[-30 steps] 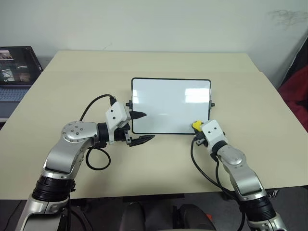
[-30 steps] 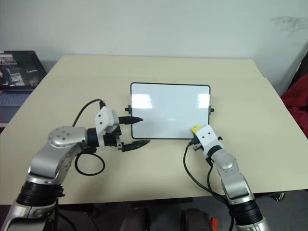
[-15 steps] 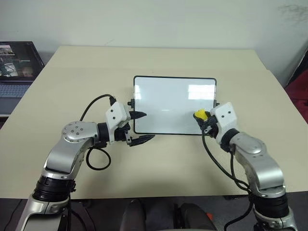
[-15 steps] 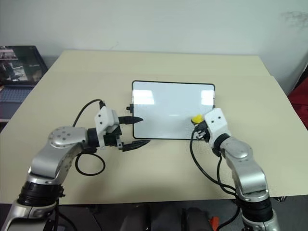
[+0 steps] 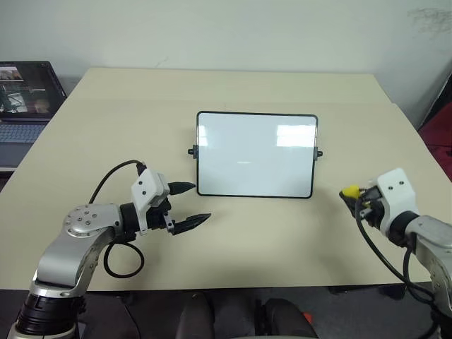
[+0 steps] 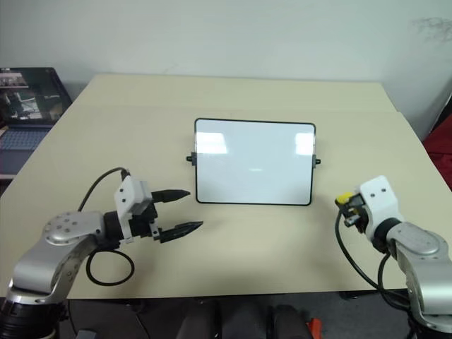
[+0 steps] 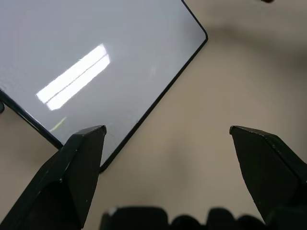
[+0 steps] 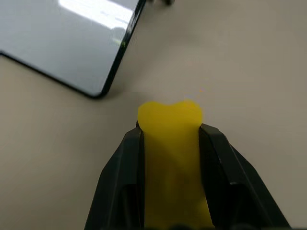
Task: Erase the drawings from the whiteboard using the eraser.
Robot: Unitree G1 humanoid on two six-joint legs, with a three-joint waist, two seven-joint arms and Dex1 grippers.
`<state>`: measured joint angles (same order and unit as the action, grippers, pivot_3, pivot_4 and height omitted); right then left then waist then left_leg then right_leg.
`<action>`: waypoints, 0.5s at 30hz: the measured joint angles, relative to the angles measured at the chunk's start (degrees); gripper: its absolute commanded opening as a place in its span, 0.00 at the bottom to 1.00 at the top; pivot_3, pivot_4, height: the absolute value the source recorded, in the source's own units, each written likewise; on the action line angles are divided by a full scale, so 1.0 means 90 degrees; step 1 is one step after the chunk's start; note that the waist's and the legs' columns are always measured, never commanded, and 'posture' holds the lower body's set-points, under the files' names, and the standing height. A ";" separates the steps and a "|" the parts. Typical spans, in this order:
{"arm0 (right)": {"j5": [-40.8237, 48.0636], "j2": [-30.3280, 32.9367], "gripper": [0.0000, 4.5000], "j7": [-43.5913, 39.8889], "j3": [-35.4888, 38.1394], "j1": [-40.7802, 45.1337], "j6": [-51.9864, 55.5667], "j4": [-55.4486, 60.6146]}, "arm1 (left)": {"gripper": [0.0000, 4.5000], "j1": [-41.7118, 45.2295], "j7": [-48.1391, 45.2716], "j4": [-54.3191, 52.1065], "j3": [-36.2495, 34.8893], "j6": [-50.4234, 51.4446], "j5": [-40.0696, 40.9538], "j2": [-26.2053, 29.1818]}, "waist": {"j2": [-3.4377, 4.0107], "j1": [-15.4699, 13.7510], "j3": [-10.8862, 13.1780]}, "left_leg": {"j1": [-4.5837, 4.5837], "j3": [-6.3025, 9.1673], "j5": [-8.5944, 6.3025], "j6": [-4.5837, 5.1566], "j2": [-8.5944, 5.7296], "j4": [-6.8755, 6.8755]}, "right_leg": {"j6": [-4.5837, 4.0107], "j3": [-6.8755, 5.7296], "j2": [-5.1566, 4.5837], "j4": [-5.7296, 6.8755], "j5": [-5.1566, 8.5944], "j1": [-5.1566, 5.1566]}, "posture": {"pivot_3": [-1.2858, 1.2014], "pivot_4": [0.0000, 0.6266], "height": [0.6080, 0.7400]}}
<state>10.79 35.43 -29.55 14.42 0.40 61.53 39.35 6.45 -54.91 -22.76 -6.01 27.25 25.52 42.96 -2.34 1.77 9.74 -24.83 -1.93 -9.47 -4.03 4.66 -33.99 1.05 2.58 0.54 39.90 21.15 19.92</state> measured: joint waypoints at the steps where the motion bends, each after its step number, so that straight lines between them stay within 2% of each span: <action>1: 0.0012 0.0003 0.26 -0.0022 -0.0052 -0.0064 -0.0011 -0.0043 | 1.00 -0.0035 0.0005 -0.0140 0.0003 0.0012 0.0071 -0.0003 | 0.0001 0.0001 0.0000 | 0.0002 0.0001 0.0000 0.0000 -0.0001 -0.0001 | 0.0001 0.0001 0.0000 0.0001 0.0000 -0.0002 | 0.52 0.24 1.00; 8: 0.0204 -0.0081 0.26 0.0010 -0.0064 -0.0311 -0.0040 -0.0193 | 1.00 -0.0232 -0.0151 -0.0504 0.0052 0.0016 0.0361 0.0000 | 0.0003 0.0006 0.0001 | 0.0003 0.0001 0.0000 0.0000 -0.0002 0.0000 | 0.0002 0.0001 0.0002 0.0000 0.0001 -0.0004 | 0.52 0.24 1.00; 15: 0.0355 -0.0243 0.26 0.0179 -0.0063 -0.0330 -0.0038 -0.0300 | 1.00 -0.0032 -0.0752 -0.0572 0.0275 -0.0080 0.0682 0.0011 | 0.0003 0.0004 0.0001 | 0.0003 -0.0001 0.0000 0.0000 -0.0004 -0.0001 | 0.0002 -0.0002 0.0002 -0.0001 0.0001 -0.0006 | 0.52 0.24 1.00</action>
<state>13.98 33.24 -27.94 13.85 -2.56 61.19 36.65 6.16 -61.68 -27.90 -3.53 26.53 31.66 43.06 -2.31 1.81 9.76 -24.80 -1.94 -9.47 -4.03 4.63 -34.00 1.07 2.56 0.56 39.89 21.16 19.86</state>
